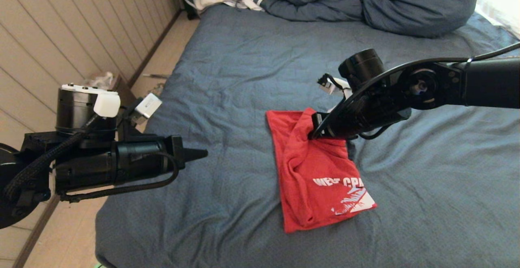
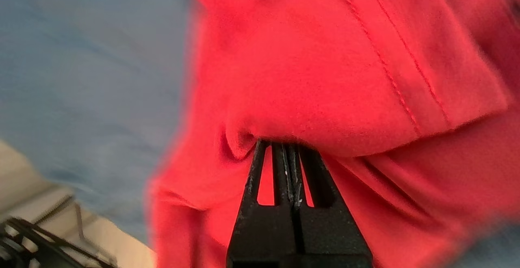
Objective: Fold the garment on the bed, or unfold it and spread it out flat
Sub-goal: Fold the red T-shirt
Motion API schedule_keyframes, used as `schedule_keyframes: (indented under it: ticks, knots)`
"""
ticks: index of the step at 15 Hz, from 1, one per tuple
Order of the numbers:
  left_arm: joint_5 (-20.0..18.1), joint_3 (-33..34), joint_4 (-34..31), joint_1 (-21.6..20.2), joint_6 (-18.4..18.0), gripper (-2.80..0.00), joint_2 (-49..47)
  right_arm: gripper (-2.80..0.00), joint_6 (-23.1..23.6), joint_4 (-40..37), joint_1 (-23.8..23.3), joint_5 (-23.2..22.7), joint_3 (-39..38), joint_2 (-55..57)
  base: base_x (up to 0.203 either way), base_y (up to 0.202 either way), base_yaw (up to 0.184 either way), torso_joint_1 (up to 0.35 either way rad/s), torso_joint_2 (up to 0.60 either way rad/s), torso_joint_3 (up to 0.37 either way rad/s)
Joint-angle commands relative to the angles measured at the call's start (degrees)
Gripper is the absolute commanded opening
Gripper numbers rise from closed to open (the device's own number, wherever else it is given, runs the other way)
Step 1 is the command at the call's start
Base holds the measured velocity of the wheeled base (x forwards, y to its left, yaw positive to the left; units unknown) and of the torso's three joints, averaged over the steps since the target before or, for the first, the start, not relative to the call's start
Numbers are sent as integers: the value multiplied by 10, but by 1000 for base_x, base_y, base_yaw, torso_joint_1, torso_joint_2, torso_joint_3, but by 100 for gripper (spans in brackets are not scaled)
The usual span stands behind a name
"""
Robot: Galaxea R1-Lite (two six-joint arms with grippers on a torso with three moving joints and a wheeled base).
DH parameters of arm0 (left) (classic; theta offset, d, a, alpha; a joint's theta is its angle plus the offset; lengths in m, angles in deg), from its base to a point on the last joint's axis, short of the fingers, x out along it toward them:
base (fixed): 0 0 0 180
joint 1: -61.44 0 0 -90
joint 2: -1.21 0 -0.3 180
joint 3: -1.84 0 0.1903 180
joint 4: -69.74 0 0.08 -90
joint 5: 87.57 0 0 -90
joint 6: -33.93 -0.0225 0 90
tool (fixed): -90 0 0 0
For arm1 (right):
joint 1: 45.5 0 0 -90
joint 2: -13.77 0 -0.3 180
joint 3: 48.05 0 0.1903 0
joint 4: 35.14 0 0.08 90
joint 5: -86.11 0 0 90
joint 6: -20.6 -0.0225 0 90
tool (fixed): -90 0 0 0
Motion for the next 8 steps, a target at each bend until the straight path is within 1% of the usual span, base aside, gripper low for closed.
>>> schedule_keyframes:
  ticks: [1, 4, 8]
  knots:
    - [-1, 0, 1, 1, 1, -280, -2, -280, -2, -2, 18, -1, 34, 6, 0, 0, 0, 0, 0, 0]
    - [-1, 1, 1, 4, 1, -280, -1, -280, -3, -2, 35, 2, 74, 29, 0, 0, 0, 0, 0, 0]
    - [-1, 1, 1, 6, 2, -280, -1, -280, -10, -2, 46, 21, 141, 85, 0, 0, 0, 0, 0, 0]
